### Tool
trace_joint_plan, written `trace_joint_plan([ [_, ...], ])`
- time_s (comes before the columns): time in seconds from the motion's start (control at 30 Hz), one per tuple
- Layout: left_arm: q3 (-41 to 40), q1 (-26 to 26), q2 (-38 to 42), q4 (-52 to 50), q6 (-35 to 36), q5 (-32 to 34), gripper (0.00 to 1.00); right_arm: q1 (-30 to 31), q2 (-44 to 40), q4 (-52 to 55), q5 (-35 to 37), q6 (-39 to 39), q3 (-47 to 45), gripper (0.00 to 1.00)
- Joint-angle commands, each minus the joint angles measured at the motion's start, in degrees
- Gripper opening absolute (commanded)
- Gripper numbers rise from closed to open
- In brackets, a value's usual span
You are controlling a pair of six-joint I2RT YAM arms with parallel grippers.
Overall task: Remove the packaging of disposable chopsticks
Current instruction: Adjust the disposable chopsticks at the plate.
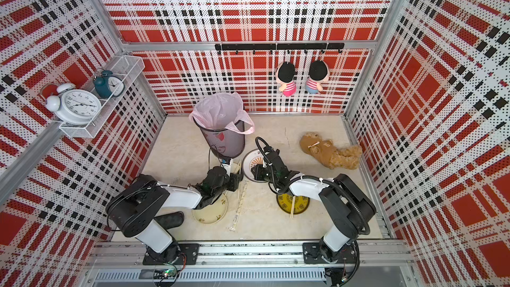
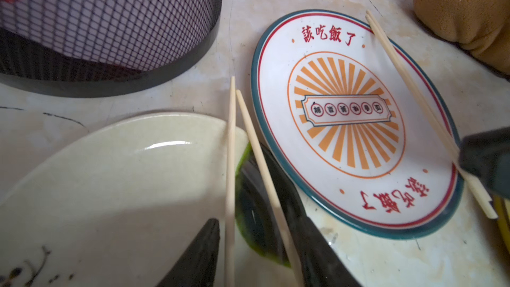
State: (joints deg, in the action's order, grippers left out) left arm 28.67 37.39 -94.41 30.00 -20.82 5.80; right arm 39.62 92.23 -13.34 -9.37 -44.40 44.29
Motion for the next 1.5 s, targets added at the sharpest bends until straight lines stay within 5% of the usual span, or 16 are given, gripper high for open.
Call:
trace_joint_plan([
  [0.0, 1.2, 0.1, -1.0, 0.1, 0.0, -0.5, 0.50, 0.3, -1.3, 0.0, 0.9, 0.4, 0.1, 0.20],
  [0.97, 0.2, -1.0, 0.3, -0.2, -1.6, 1.6, 0.29, 0.3, -1.1, -0.1, 0.5, 0.5, -0.2, 0.20],
  [1.47, -0.1, -1.9, 0.5, -0.1, -1.8, 1.1, 0.30, 0.3, -1.1, 0.0, 0.6, 0.5, -0.3, 0.20],
])
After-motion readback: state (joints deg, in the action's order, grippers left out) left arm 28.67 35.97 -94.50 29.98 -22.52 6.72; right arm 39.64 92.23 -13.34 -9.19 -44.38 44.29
